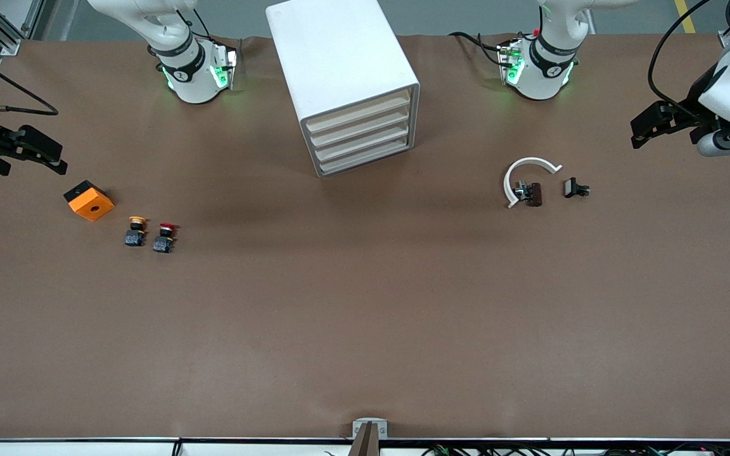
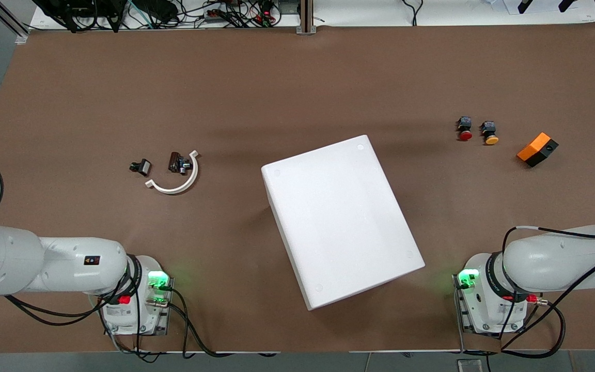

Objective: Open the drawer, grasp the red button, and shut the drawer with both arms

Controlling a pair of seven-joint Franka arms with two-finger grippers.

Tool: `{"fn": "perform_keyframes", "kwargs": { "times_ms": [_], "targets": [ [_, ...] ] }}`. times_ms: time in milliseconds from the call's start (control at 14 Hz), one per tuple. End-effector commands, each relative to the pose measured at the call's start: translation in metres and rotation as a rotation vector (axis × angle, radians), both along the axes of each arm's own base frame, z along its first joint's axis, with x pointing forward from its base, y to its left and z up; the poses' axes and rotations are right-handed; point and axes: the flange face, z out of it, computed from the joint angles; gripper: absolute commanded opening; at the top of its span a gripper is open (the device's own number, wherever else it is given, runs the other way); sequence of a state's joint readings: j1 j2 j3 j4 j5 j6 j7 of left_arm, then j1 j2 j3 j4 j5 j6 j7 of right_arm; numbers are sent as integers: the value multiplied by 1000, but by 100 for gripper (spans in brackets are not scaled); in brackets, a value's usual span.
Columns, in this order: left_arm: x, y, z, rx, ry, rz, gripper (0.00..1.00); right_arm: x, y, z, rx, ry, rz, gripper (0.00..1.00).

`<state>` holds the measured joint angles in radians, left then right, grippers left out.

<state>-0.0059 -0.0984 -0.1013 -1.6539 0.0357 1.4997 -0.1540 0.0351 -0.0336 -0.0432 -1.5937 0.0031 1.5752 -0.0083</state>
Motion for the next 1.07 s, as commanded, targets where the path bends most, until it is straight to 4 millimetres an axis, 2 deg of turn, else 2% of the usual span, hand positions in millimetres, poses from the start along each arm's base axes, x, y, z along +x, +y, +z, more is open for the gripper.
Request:
{"fn": "perform_keyframes", "kwargs": {
  "times_ms": [0, 429, 643, 786, 1000],
  "targets": [
    [-1, 0, 0, -16, -4, -12, 100, -1, -2, 8, -2, -19, 1, 100],
    [-5, -8, 3, -14, -3, -12, 100, 1, -5, 13, -4, -28, 4, 100],
    [-6, -16, 2, -13, -4, -15, 100, 1, -22, 17, 0, -37, -35, 100],
    [-7, -25, 3, -9, -6, -16, 100, 1, -20, 17, 7, -37, -37, 100],
    [-8, -26, 6, -10, -10, -31, 100, 1, -12, 16, 11, -34, -24, 100]
  ]
}}
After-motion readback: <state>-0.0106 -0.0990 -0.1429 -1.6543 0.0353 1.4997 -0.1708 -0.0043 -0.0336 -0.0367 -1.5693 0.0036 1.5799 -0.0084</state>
